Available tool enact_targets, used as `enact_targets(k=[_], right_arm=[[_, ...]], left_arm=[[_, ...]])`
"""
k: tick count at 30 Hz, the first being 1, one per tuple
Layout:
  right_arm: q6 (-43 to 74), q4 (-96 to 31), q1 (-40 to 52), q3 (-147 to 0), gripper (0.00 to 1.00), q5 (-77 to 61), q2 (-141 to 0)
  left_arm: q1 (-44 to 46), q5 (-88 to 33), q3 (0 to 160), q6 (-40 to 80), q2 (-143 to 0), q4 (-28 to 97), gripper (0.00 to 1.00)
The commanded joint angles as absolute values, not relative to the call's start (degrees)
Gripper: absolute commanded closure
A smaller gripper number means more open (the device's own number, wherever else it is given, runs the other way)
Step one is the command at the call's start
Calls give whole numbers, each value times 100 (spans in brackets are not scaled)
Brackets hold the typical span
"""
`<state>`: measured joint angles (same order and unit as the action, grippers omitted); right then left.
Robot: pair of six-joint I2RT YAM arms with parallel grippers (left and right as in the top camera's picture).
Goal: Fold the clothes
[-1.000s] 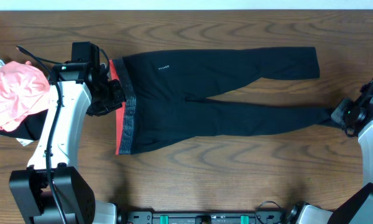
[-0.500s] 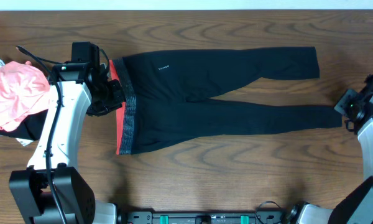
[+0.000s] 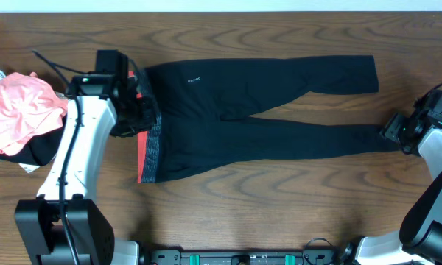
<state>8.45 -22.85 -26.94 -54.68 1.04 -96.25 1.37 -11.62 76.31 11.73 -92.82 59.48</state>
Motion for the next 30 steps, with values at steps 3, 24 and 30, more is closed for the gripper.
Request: enact_targets(k=[3, 24, 30], right_arm=[[755, -2250, -2840, -5575, 31, -34, -9612], [628, -2355, -3208, -5570, 36, -456, -10324], [628, -2338, -3208, -5570, 59, -650, -10501]], left_arm=[[519, -1151, 7596, 489, -9413, 5863, 84], [609, -1149, 7594, 517, -11043, 6195, 84], [609, -1146, 7594, 515, -11043, 6333, 83]])
